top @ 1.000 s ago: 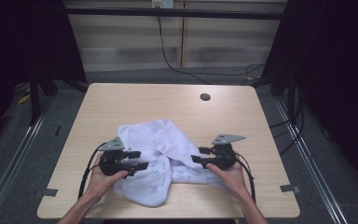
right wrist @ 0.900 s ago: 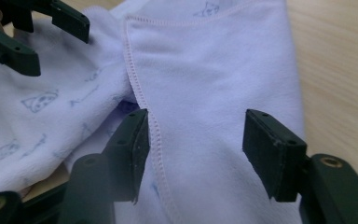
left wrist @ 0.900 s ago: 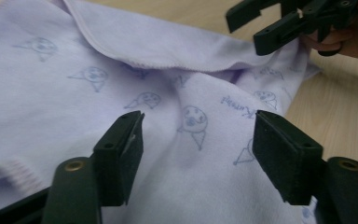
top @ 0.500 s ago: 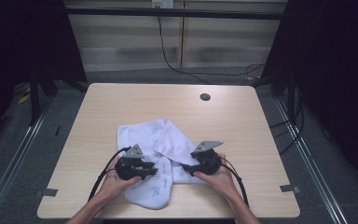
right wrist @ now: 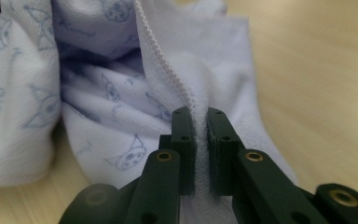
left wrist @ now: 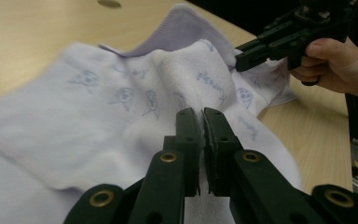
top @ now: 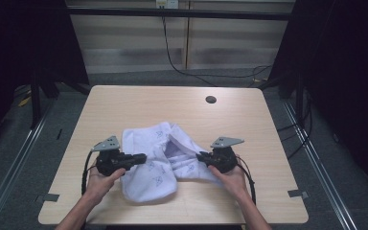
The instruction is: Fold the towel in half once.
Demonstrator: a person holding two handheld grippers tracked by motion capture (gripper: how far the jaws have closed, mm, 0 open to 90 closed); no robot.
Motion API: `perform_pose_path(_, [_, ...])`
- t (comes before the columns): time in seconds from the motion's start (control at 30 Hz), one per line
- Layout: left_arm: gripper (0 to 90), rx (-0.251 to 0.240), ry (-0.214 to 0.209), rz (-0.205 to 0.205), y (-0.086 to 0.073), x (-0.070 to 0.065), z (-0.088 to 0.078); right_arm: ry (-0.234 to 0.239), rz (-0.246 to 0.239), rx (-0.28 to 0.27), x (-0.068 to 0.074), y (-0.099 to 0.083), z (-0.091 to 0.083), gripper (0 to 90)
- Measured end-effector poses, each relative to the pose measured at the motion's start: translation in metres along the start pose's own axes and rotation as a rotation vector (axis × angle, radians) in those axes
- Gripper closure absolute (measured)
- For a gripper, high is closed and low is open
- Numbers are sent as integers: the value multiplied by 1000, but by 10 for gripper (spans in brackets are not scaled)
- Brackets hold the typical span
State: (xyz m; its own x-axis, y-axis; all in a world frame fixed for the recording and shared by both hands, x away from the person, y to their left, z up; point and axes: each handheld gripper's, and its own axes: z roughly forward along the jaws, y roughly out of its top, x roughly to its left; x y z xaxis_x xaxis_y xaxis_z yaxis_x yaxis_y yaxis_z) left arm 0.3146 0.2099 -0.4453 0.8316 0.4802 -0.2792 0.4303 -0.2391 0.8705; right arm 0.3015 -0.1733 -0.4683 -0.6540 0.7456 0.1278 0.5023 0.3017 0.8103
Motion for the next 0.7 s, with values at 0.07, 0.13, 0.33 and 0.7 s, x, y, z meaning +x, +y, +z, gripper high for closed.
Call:
perform_pose_path(0.07, [856,-58,-1,-19,7,4,-14,-17,10,-42,-5,7,-13,835])
perform_pose_path(0.13, [859,-99,24,-19,12,6,-28,-37,23,-75,-12,13,-25,835])
perform_pose_path(0.33, [863,-171,68,-27,22,14,-58,-98,46,-161,-33,36,-60,837])
perform_pose_path(0.7, [864,-230,156,48,71,16,-93,-177,24,-338,-55,112,-120,837])
